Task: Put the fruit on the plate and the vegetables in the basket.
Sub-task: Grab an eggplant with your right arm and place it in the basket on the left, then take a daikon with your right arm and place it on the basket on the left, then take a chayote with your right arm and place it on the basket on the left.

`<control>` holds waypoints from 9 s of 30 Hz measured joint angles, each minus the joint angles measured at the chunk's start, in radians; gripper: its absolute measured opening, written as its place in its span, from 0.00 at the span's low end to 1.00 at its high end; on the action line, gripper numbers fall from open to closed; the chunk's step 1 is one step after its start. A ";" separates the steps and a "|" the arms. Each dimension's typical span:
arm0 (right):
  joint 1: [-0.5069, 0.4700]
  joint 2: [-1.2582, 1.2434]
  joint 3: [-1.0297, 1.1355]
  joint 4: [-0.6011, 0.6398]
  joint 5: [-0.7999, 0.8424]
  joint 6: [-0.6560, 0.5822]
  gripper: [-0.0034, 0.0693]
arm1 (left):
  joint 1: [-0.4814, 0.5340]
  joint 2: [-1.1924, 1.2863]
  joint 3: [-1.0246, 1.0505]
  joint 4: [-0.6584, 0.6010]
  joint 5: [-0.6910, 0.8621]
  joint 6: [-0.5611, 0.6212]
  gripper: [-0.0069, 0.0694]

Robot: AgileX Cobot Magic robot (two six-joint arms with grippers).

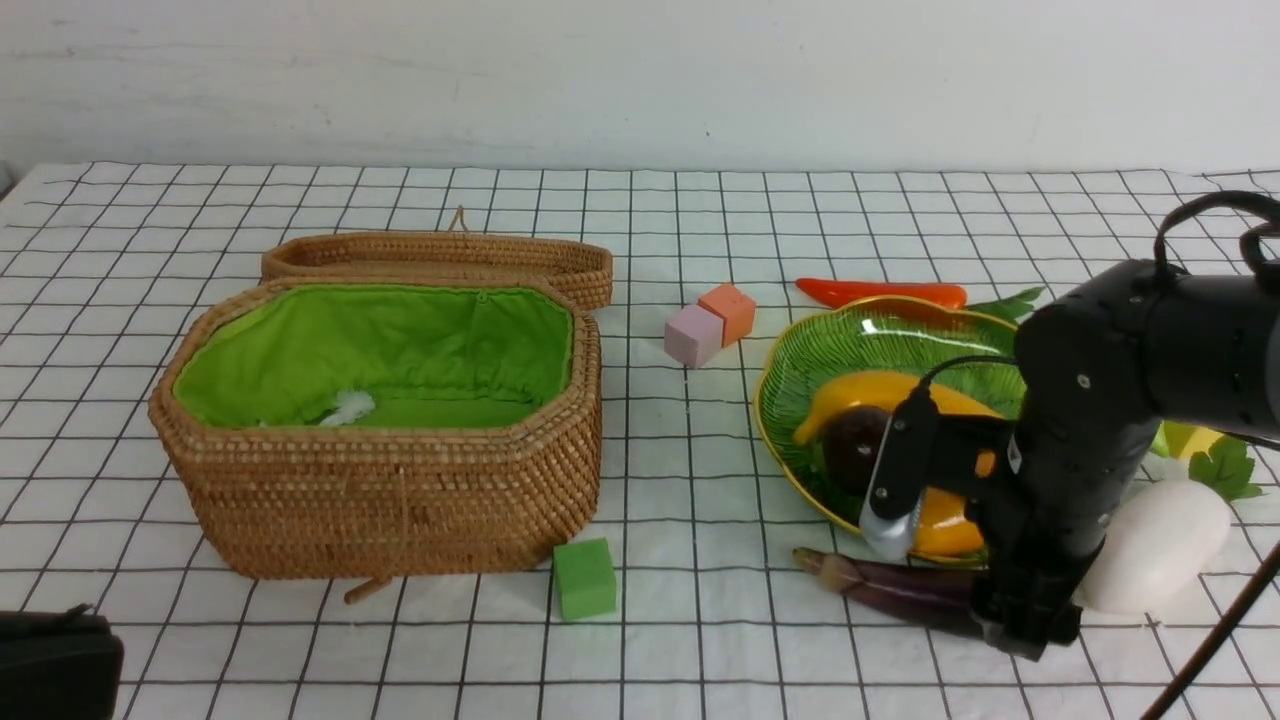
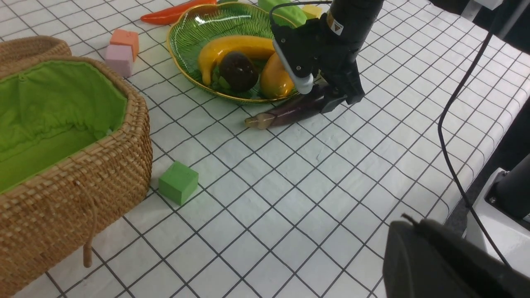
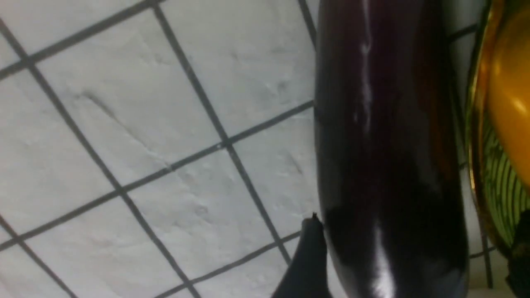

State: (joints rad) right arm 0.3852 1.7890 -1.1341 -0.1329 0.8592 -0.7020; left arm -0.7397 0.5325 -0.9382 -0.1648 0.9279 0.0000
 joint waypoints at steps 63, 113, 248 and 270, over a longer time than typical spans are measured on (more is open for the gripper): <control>0.000 0.011 0.001 0.147 0.065 0.072 0.86 | 0.000 0.000 0.000 0.025 -0.001 0.000 0.07; 0.418 0.230 -0.728 0.246 -0.317 0.242 0.90 | 0.000 0.000 0.000 0.610 -0.017 -0.593 0.08; 0.352 0.238 -0.777 0.732 -0.440 0.085 0.79 | 0.000 0.000 0.000 0.525 0.077 -0.583 0.09; 0.151 -0.150 -0.821 0.283 0.241 0.350 0.15 | 0.000 0.000 0.000 0.196 -0.071 -0.230 0.09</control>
State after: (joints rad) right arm 0.5363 1.6391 -1.9551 0.1498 1.1000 -0.3520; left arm -0.7397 0.5325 -0.9382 0.0308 0.8566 -0.2302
